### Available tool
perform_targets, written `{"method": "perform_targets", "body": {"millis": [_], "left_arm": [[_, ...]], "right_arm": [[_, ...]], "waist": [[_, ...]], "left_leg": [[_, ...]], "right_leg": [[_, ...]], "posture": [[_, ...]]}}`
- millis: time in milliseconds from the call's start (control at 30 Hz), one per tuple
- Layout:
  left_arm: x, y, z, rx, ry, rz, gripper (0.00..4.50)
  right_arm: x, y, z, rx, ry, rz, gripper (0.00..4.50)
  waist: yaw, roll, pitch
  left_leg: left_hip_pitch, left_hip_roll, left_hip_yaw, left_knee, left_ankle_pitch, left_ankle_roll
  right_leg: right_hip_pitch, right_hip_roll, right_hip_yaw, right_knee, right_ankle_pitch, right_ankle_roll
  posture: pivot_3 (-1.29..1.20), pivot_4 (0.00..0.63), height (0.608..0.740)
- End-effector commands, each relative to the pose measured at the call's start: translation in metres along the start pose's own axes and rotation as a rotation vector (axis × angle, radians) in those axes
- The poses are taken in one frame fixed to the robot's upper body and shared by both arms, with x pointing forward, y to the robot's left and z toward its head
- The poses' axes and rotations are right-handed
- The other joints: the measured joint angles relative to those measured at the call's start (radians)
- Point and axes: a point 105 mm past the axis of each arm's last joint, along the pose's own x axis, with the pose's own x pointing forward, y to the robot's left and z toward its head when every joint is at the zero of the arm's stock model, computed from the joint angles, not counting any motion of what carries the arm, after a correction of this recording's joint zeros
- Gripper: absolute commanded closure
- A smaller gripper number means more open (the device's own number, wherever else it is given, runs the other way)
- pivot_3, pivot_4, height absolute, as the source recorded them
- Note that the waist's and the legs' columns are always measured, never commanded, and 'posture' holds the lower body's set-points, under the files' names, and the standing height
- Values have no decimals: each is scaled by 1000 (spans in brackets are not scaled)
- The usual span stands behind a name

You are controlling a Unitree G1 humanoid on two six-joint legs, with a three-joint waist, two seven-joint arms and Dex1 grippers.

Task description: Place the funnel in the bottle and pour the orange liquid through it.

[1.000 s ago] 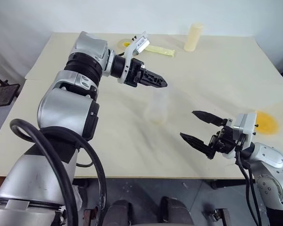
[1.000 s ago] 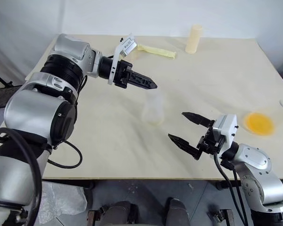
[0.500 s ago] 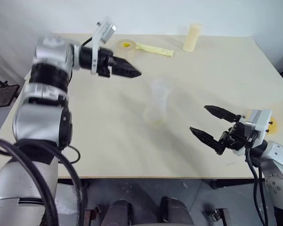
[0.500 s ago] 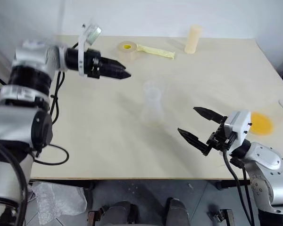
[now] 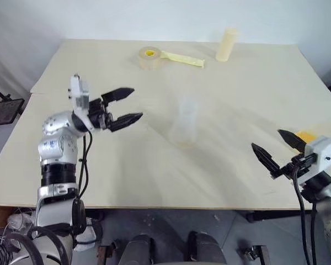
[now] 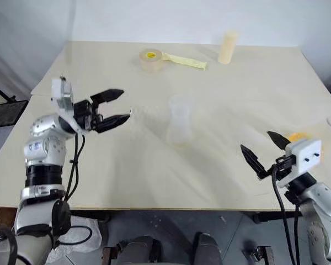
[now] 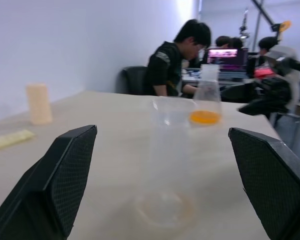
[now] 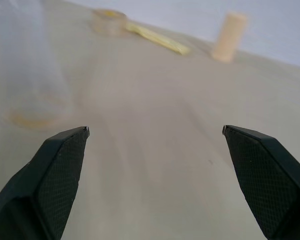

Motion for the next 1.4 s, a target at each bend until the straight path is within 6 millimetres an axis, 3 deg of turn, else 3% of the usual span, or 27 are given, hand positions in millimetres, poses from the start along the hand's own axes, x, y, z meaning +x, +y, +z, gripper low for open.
{"method": "perform_targets", "body": {"millis": [33, 200, 367, 800, 1400], "left_arm": [[-1, -7, 5, 37, -22, -51, 27], [-11, -15, -14, 6, -20, -75, 27], [-12, -18, -21, 22, 5, -88, 27], [-18, -24, -16, 41, -72, -28, 27], [-27, -36, -17, 50, -66, 30, 27]], "right_arm": [[-12, -9, 14, -47, -20, -81, 0], [-49, -28, 10, -34, 27, -295, 0], [-54, -40, 10, -30, 21, -384, 0], [-34, -110, 5, -120, 30, -622, 0], [2, -154, 14, -213, -25, -754, 0]], "waist": [[2, 0, 0], [4, 1, -1], [-1, 1, -1], [-2, 2, -2], [-6, 2, -2]], "left_leg": [[0, 0, 0, 0, 0, 0], [1, 0, 1, 0, 0, 0], [2, 0, 3, 0, 0, 0], [2, 1, 2, -1, 0, 0], [2, 1, 3, -1, 0, 0]], "right_leg": [[0, 0, 0, 0, 0, 0], [1, 0, 0, 1, 0, 0], [1, 0, 2, -1, 0, 0], [0, 1, 3, 0, 0, 0], [0, 0, 3, -1, 0, 0]], "posture": [[0, 150, 740], [0, 150, 740], [0, 150, 740], [0, 150, 740], [0, 150, 740]]}}
